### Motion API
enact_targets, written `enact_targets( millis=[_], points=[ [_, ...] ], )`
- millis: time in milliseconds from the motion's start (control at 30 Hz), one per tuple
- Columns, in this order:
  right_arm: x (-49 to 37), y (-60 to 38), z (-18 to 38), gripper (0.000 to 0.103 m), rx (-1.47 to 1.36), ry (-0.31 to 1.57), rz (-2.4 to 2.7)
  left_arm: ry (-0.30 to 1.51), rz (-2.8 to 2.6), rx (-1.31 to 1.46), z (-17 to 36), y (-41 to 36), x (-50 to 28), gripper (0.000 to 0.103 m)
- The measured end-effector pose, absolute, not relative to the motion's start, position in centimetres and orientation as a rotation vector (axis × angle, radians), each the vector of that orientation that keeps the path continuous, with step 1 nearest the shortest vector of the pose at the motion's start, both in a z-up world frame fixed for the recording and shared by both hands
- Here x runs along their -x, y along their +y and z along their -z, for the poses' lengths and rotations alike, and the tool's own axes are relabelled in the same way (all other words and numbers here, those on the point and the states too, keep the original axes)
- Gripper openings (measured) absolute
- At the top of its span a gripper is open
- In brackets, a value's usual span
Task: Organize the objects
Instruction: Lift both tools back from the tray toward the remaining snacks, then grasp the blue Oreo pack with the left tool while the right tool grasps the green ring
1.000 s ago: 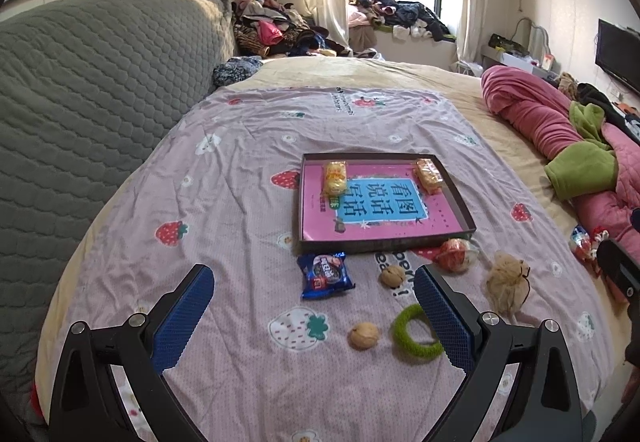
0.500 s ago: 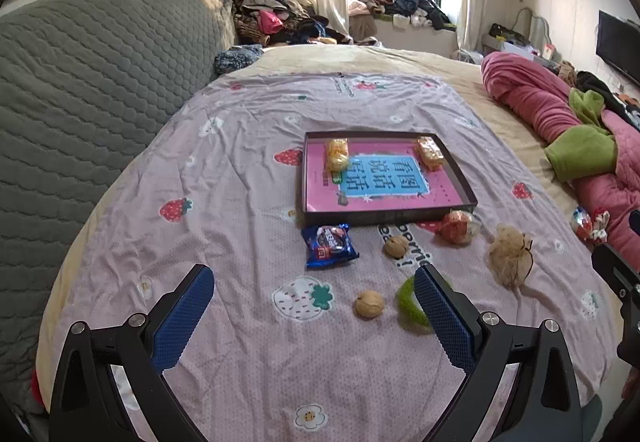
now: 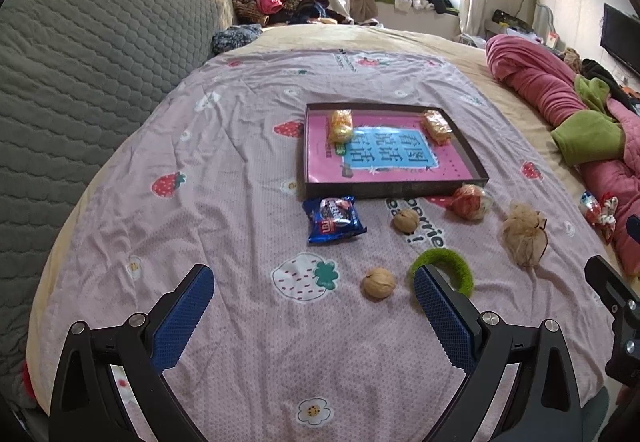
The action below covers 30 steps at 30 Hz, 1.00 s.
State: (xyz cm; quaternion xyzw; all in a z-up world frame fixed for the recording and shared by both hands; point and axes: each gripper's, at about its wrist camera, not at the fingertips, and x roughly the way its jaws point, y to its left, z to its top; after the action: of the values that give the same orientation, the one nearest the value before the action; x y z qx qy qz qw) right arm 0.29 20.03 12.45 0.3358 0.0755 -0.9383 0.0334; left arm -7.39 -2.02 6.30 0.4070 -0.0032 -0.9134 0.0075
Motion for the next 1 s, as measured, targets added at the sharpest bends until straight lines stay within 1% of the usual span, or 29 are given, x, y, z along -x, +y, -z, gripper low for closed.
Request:
enact_targets(
  millis=[500, 1000],
  points=[
    [2.0, 17.3, -8.1, 0.098, -1.132, 0.304, 2.816, 0.012, 2.819, -1.350, -2.1, -2.7, 9.9, 0.100],
    [6.0, 16.5, -3.4, 0.098, -1.260, 0.333, 2.781, -0.030, 2.809, -1.425, 2.2, -2.1, 14.5, 0.100]
  ],
)
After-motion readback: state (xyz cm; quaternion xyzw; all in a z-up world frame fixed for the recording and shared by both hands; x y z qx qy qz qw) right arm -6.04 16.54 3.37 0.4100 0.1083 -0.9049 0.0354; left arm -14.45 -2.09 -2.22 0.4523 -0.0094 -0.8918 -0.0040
